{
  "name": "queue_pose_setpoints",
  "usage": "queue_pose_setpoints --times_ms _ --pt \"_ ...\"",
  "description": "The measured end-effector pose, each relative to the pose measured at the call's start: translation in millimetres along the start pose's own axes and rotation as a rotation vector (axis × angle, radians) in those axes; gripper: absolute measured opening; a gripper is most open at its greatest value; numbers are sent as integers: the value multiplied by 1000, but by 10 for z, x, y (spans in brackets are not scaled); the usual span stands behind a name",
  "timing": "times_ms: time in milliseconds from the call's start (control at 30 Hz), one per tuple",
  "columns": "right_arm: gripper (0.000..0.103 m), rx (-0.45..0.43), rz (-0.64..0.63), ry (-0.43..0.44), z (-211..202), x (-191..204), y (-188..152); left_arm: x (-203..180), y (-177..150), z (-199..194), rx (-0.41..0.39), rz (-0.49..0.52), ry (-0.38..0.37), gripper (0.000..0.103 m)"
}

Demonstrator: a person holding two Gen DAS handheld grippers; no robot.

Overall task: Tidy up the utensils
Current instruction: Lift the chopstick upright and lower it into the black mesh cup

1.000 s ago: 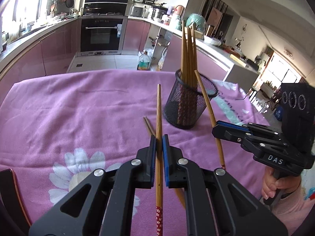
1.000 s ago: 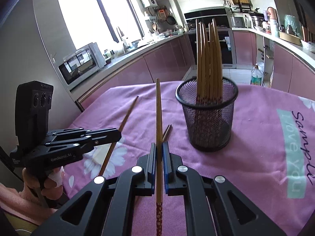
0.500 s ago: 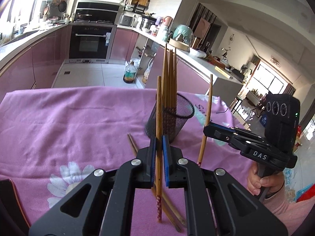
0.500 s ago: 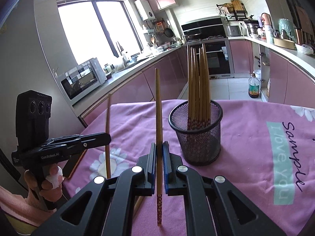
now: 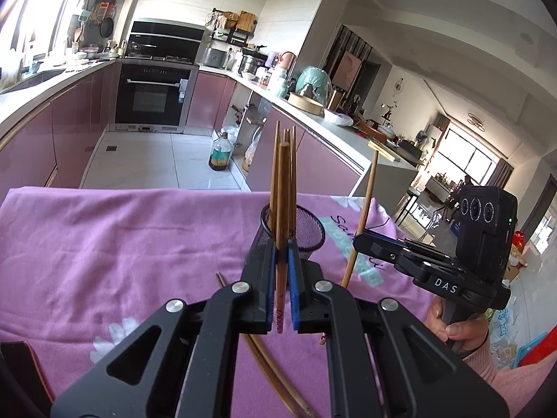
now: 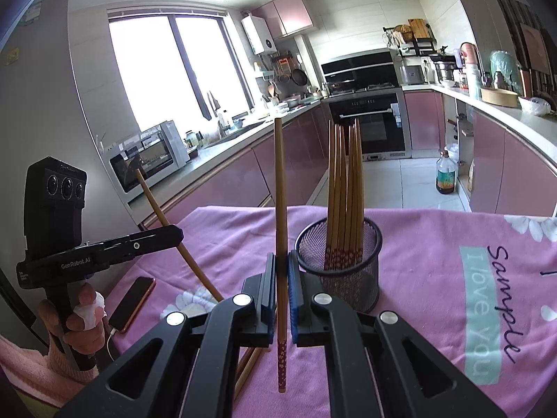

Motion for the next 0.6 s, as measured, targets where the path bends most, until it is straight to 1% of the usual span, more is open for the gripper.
queue_pose_setpoints --times_ms 300,600 --pt "5 -39 -19 -8 -50 34 149 -46 142 89 -15 7 -2 7" --pt "5 -56 -26 -19 -37 4 223 -91 291 163 -22 30 7 7"
Point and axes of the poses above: each gripper's, at about its wrist camera, not at the fingertips, and z roughly the way its jaws point, x to its left, y to its top, the point moved 5 cm from there along z, roughly the way its jaws point, and after that the axes turned 15 degrees about z, right-handed, at the moved point
